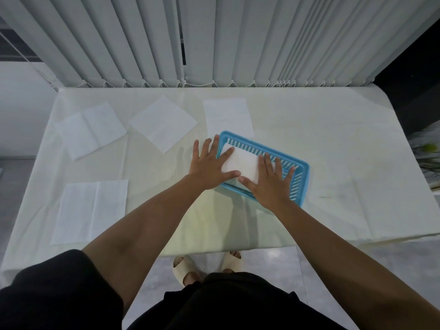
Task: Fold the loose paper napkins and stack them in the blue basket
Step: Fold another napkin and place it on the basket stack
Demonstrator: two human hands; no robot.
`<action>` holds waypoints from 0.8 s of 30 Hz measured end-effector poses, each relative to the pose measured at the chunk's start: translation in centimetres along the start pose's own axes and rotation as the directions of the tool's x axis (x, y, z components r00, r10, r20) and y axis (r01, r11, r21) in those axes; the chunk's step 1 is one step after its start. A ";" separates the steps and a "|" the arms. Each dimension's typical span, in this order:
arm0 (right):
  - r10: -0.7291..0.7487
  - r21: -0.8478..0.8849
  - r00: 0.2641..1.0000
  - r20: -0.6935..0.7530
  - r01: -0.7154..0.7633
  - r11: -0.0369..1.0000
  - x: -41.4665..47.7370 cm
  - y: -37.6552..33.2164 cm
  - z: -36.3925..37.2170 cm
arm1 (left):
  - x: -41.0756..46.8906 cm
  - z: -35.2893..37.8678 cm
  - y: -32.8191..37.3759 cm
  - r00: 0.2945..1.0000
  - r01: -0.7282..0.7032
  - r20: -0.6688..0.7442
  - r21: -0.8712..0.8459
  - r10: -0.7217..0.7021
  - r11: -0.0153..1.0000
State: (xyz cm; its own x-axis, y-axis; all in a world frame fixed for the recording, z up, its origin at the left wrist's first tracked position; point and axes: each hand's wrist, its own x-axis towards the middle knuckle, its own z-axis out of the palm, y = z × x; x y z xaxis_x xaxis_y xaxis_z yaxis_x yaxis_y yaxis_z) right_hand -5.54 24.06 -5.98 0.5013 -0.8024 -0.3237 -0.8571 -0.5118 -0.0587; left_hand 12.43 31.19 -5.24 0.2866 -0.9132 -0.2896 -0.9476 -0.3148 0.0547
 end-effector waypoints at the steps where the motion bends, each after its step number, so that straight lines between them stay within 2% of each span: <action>1: -0.009 -0.006 1.000 0.000 0.009 1.000 0.0 0.2 0.1 | 0.0 0.0 -0.1 1.000 -0.002 0.001 0.005 0.002 1.000; 8: -0.106 -0.020 0.994 0.020 0.106 0.994 -0.4 1.9 0.3 | 0.6 -0.1 -2.3 0.995 -0.083 0.051 0.030 0.081 0.996; 15: -0.125 -0.037 0.992 0.032 0.126 0.991 -1.2 3.8 0.1 | 0.3 -1.4 -3.6 0.992 -0.081 0.105 0.033 0.077 0.996; 19: -0.120 -0.026 0.992 -0.024 0.120 0.992 -1.6 4.1 -0.9 | -1.0 -1.6 -3.4 0.999 -0.034 0.033 -0.009 0.034 0.999; 24: -0.206 0.010 0.974 -0.098 0.208 0.978 -1.4 3.3 -2.4 | -3.3 -1.3 -3.6 0.978 0.124 -0.136 -0.234 -0.158 0.964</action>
State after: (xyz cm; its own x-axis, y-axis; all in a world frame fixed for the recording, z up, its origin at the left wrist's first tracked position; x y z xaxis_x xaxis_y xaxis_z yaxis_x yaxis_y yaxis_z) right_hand -8.82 22.78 -3.46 0.6763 -0.7059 -0.2106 -0.7353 -0.6645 -0.1338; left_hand 15.04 35.02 -3.28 0.4496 -0.8784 -0.1623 -0.8452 -0.4771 0.2408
